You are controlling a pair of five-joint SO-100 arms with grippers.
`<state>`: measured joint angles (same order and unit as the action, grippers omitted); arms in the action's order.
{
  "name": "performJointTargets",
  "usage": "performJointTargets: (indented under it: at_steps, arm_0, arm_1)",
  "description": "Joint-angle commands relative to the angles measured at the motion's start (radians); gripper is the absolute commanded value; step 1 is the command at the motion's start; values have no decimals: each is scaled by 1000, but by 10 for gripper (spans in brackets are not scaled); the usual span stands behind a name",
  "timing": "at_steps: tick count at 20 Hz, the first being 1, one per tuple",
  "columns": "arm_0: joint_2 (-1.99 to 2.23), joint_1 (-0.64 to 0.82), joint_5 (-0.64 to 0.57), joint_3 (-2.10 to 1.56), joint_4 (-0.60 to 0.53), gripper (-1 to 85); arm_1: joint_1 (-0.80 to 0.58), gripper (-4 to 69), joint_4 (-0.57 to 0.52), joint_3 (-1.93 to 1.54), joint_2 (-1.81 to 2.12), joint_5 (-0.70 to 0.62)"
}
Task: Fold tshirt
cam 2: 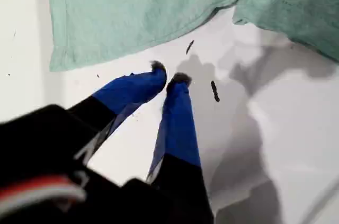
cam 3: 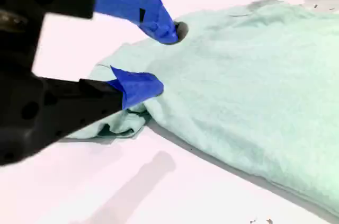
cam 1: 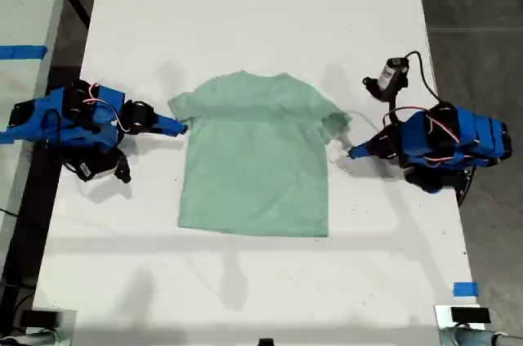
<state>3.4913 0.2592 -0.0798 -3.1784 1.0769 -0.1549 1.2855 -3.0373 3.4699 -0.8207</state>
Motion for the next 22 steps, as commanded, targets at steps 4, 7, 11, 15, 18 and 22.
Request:
performJointTargets:
  at_steps: [4, 7, 11, 15, 18, 22]
  arm_0:
    - [109, -32, 272, -2, 8, 1]
    - [109, -32, 272, -2, 8, 1]
    - [109, -32, 270, 0, 6, 1]
    - [109, -15, 272, 2, -9, 1]
    - [109, -3, 252, 17, -25, 1]
    - [3, 55, 235, 123, -106, 1]
  arm_1:
    - [87, -14, 6, -17, 20, 890]
    - [87, -14, 6, -17, 20, 887]
    - [106, -14, 6, 11, 20, 793]
    - [91, 5, 25, 86, 20, 761]
    - [49, -13, 77, 167, 17, 699]
    - [-40, -15, 100, 296, -83, 607]
